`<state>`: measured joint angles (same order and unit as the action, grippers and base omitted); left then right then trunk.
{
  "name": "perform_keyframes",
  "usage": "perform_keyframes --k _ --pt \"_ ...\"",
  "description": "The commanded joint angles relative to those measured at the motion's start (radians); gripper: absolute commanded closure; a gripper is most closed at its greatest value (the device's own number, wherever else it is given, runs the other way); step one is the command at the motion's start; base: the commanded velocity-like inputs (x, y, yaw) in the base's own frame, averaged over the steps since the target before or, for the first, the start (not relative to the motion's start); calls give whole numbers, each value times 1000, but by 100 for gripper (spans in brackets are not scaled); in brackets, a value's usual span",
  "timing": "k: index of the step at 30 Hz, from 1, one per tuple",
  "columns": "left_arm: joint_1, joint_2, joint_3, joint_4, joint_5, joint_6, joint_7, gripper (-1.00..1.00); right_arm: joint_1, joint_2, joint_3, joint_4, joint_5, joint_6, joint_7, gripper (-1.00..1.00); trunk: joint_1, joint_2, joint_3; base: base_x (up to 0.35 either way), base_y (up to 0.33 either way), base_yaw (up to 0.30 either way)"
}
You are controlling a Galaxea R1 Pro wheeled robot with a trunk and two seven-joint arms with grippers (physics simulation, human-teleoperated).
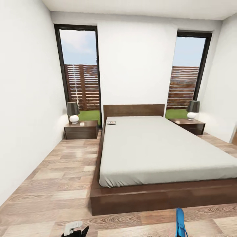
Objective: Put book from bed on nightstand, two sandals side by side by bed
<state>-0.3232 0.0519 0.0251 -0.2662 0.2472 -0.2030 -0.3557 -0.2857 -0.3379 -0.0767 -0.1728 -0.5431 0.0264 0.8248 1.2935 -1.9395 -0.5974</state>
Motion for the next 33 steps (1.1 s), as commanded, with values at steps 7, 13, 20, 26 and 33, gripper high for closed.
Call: perform_keyframes --k 7,13,20,26,33 --pt "0 0 2 1 4 -1 -6 -100 -1 0 -9 1 3 3 5 100 0 -1 -1 0 0 -300" --pt "0 0 2 1 4 -1 -6 -100 -1 0 -8 1 3 3 4 100 0 -1 0 0 0 -300" --pt "0 0 2 1 4 -1 -6 -100 -1 0 -8 1 3 3 4 100 0 -1 2 0 0 -300" --pt "0 0 2 1 4 -1 -6 -100 -1 0 -8 1 3 3 4 100 0 -1 5 0 0 -300" --pt "0 0 2 1 4 -1 -6 -100 -1 0 -8 1 3 3 4 100 0 -1 7 0 0 -300"
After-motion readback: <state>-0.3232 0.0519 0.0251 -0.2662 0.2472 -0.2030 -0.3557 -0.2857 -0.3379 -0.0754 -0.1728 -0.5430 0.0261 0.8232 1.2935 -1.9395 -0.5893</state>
